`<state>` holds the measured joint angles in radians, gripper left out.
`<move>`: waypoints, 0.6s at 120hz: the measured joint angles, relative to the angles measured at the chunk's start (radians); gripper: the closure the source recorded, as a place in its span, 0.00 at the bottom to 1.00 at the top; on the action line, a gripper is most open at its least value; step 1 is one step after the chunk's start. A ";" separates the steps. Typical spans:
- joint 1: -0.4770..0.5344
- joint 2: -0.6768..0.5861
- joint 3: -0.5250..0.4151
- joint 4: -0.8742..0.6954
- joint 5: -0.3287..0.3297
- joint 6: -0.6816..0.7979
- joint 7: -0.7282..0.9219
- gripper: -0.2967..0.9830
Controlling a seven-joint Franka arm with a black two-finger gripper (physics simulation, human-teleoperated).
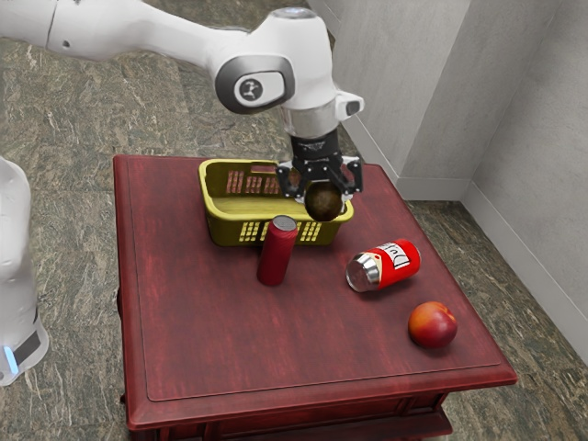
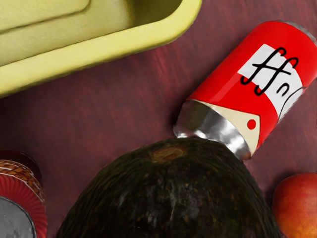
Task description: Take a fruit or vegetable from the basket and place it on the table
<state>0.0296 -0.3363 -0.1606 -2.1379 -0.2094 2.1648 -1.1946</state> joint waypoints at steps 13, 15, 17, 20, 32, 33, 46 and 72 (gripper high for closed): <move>-0.011 0.018 -0.046 0.030 -0.001 0.002 -0.030 0.51; -0.011 0.020 -0.052 0.033 -0.001 0.002 -0.035 0.51; -0.012 0.022 -0.058 0.035 -0.001 0.002 -0.039 0.51; -0.013 0.025 -0.068 0.040 -0.002 0.002 -0.047 0.51; -0.015 0.032 -0.090 0.051 -0.011 0.004 -0.079 0.40; -0.015 0.032 -0.091 0.051 -0.012 0.004 -0.081 0.39; -0.007 0.047 -0.094 0.053 -0.020 0.005 -0.112 0.30; 0.008 0.181 0.060 0.352 0.014 -0.116 -0.227 0.25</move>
<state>0.0379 -0.1548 -0.1011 -1.7858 -0.1959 2.0485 -1.4213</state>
